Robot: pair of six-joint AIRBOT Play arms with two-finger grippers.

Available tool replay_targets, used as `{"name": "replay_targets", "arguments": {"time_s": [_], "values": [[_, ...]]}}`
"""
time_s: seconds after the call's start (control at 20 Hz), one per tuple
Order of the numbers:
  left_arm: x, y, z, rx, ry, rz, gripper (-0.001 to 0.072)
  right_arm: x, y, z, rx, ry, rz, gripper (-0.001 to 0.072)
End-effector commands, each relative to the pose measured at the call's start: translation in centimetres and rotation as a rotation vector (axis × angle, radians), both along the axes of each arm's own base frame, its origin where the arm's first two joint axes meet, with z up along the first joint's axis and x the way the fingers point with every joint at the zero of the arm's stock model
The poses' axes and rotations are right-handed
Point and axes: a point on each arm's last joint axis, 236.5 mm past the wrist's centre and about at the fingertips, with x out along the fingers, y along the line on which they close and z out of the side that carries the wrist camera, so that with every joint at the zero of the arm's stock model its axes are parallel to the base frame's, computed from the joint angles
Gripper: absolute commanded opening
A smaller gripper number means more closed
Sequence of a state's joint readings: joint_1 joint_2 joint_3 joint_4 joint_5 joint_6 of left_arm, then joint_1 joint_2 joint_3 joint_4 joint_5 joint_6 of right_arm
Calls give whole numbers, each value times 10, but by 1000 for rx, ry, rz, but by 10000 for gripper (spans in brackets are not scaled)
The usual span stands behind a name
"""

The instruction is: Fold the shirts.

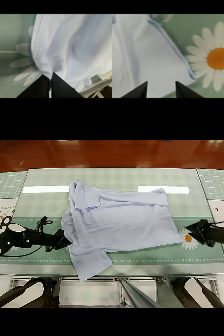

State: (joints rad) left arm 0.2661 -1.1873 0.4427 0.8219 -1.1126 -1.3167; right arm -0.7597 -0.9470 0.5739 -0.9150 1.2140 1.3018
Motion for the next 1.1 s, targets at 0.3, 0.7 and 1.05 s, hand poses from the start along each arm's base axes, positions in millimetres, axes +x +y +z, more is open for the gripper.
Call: {"name": "replay_targets", "arguments": {"time_s": [0.3, 0.7, 1.05], "values": [[7, 1, -1, 11, -24, 8, 30, -41, 8, -58, 149, 241, -21, 409], [8, 1, -1, 12, -25, 9, 29, 21, 39, -75, 199, 177, 18, 350], [81, 6, 80, 0, -288, 14, 29, 100, 54, 40, 89, -143, 301, 24]]}}
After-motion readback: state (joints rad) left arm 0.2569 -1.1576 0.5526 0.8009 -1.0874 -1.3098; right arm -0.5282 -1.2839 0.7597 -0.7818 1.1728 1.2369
